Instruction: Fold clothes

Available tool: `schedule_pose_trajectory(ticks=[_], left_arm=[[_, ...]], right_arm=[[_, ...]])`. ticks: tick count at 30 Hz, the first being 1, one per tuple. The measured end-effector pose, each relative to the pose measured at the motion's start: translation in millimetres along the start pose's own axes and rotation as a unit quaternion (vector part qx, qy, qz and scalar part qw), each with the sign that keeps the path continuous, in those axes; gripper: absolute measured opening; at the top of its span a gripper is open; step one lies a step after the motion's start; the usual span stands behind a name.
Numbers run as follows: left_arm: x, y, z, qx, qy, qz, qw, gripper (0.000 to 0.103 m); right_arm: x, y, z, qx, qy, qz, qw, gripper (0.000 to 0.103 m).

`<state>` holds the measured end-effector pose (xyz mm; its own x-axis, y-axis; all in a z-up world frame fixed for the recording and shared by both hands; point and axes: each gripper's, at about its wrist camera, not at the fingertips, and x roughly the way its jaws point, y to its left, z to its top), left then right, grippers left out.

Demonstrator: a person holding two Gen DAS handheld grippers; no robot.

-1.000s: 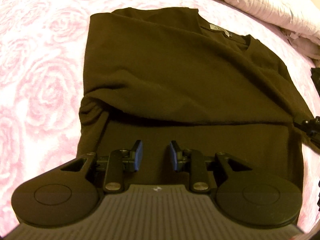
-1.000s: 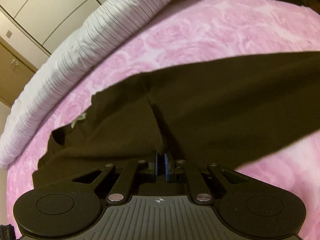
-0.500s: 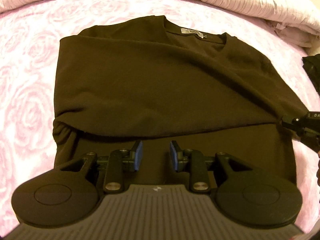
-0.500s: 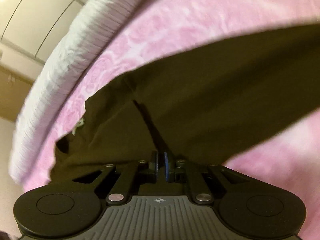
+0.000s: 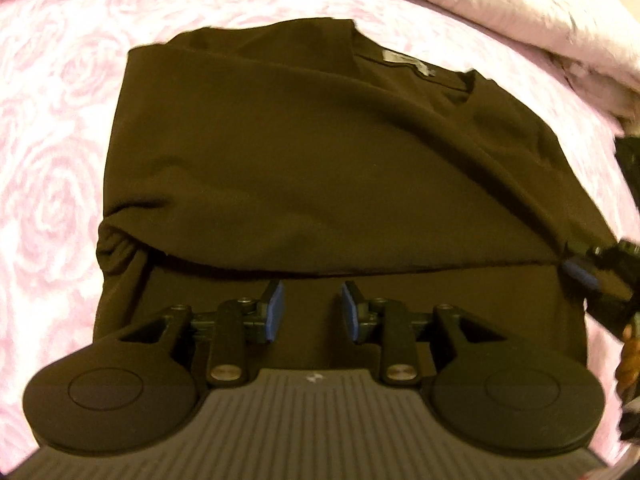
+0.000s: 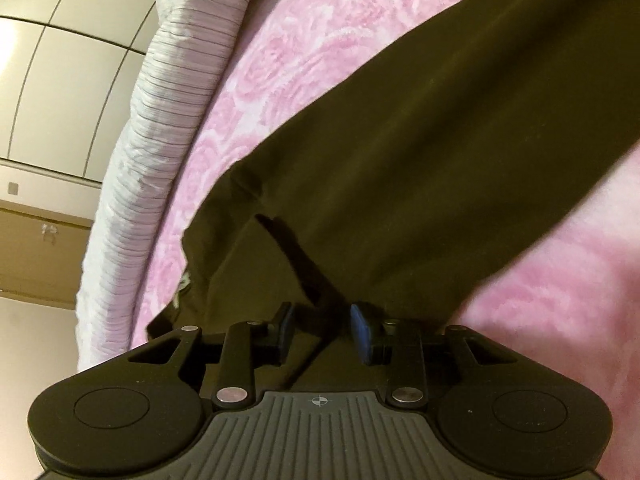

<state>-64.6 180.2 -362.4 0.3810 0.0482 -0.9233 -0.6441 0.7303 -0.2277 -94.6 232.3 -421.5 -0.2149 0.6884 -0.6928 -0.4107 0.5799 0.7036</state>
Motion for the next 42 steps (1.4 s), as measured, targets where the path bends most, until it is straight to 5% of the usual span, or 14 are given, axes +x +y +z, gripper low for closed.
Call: schedule_pose_trajectory(ticks=[2,7,10,12,14,19,26,33,34,35,36,39,42], left_arm=[[-1.1,3.0,0.5,-0.01,0.001,-0.006,0.9999,0.027],[-2.4,-1.5,1.6,0.015,0.005,-0.004,0.9999,0.027],[-3.3,-11.0,4.0,0.028,0.005,-0.002,0.9996,0.027],[-6.9,-19.7,5.2,0.035,-0.001,-0.005,0.9994,0.027],[-8.7,-29.0,5.9,0.038,0.001,-0.008,0.9993,0.027],[-13.8,-58.2,5.4,0.043,-0.002,-0.02,0.9988,0.027],[-9.8,-106.0,0.5,0.062,0.004,-0.031,0.9976,0.027],[-13.3,-131.5,6.4,0.061,-0.004,-0.03,0.9977,0.028],[-14.2,-132.6,7.5,0.062,-0.006,-0.03,0.9976,0.028],[-15.1,-133.6,8.7,0.063,-0.007,-0.029,0.9976,0.028],[-16.0,-134.5,9.7,0.063,-0.009,-0.029,0.9975,0.028],[-24.6,-130.6,9.7,0.06,-0.02,-0.033,0.9975,0.028],[-38.4,-117.8,5.7,0.049,-0.029,-0.034,0.9978,0.028]], right_arm=[[-1.4,4.2,-0.6,-0.012,-0.001,-0.006,1.0,0.006],[-31.2,17.7,-5.1,-0.048,-0.047,-0.105,0.992,0.006],[-19.8,-5.1,5.2,-0.009,-0.012,-0.095,0.995,0.022],[-33.8,-10.8,13.6,0.002,-0.023,-0.067,0.997,0.056],[-56.1,-18.0,20.5,-0.003,-0.048,-0.066,0.997,0.063],[-142.5,-104.4,44.8,0.085,-0.144,-0.088,0.982,0.063],[-249.5,-233.3,90.2,0.214,-0.307,-0.086,0.923,0.063],[-251.4,-266.0,137.6,0.196,-0.304,-0.085,0.928,0.063],[-251.0,-265.3,142.4,0.188,-0.301,-0.088,0.931,0.061],[-250.3,-263.9,147.7,0.178,-0.296,-0.094,0.934,0.043],[-248.3,-261.4,153.8,0.164,-0.287,-0.105,0.938,0.011],[-239.0,-251.9,167.5,0.132,-0.264,-0.115,0.948,0.006],[-236.1,-202.1,165.5,0.052,-0.267,-0.139,0.952,0.006]])
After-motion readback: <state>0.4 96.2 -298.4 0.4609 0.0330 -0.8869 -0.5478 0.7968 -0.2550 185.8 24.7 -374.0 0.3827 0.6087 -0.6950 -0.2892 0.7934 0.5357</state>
